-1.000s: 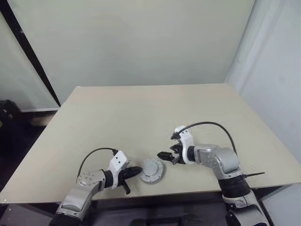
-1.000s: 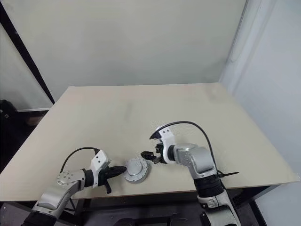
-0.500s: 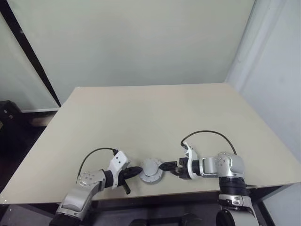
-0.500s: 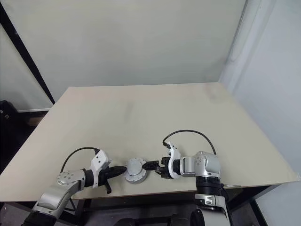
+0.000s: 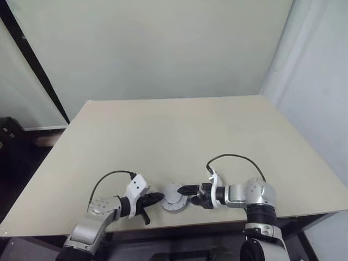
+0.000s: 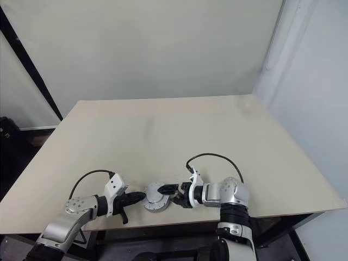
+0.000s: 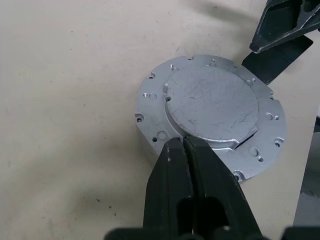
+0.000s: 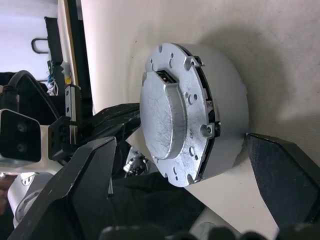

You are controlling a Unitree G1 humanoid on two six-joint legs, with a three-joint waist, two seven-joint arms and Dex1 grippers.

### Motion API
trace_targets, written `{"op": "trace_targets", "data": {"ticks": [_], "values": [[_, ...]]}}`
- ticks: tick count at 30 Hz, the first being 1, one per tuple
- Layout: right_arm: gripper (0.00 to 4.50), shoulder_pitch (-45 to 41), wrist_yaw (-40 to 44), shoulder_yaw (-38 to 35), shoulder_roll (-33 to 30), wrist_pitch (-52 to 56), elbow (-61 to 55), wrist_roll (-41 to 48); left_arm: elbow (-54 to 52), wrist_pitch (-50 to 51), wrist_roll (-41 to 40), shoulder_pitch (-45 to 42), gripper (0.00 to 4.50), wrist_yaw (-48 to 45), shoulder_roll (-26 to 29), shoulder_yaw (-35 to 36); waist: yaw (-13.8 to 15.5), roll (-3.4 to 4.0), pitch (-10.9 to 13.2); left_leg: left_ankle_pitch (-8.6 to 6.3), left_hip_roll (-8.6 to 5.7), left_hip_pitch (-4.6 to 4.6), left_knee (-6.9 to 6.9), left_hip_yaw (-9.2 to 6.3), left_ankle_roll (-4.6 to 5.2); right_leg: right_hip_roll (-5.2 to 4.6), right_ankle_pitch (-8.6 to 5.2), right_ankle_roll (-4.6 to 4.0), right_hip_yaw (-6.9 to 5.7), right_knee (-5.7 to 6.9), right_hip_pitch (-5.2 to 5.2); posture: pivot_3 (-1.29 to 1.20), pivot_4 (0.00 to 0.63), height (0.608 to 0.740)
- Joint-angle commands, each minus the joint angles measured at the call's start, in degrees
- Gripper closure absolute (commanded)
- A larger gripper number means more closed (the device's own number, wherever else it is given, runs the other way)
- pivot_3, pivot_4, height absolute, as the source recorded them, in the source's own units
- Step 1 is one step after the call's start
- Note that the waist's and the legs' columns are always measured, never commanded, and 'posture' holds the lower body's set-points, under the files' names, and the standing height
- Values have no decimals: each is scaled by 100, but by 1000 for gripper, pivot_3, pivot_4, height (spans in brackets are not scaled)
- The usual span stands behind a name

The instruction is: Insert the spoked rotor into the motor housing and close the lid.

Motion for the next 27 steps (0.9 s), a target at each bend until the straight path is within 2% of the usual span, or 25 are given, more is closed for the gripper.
{"op": "trace_targets", "data": {"ticks": [1, 4, 7, 18, 21, 27], "values": [[33, -111, -30, -53, 189, -108, -27, 262, 19, 104, 102, 68, 4500, 12, 64, -53, -8, 1, 1, 0, 0, 0, 0, 0, 0, 0, 0, 0, -1, 0, 0, 0, 0, 740], [33, -91, -95, -47, 198, -164, 21, 297, 19, 99, 101, 68, 4500, 11, 76, -45, -25, 6, 1, 0, 1, 0, 0, -1, 0, 0, 0, 0, -1, 0, -1, 0, 0, 740], [584, -46, -185, -76, 232, -156, 35, 321, 36, 89, 102, 47, 4500, 13, 77, -42, -26, 7, 2, 0, 0, 0, -1, -1, 0, 0, 0, 0, 0, 0, -1, 0, 0, 740], [4399, 92, -363, 90, 279, -21, -53, 354, 90, 56, 110, 12, 4500, 11, 45, -71, -149, 9, 0, 0, 3, 2, -3, -1, 0, 0, 0, 0, 0, 0, -3, 0, 0, 740], [4456, 129, -357, 147, 284, 31, -78, 412, 99, 49, 115, 6, 4500, 11, 36, -68, -160, 11, 1, 0, 6, 4, -3, -3, 0, 2, 0, -1, -2, 2, -3, 0, 0, 740], [4456, 351, -130, 679, 90, -531, -314, 425, 89, 59, 123, 0, 4500, 23, 27, -60, -182, 8, -1, 0, 6, 4, -15, -1, 0, 3, 0, -1, 0, 1, -2, 0, 0, 740]]}}
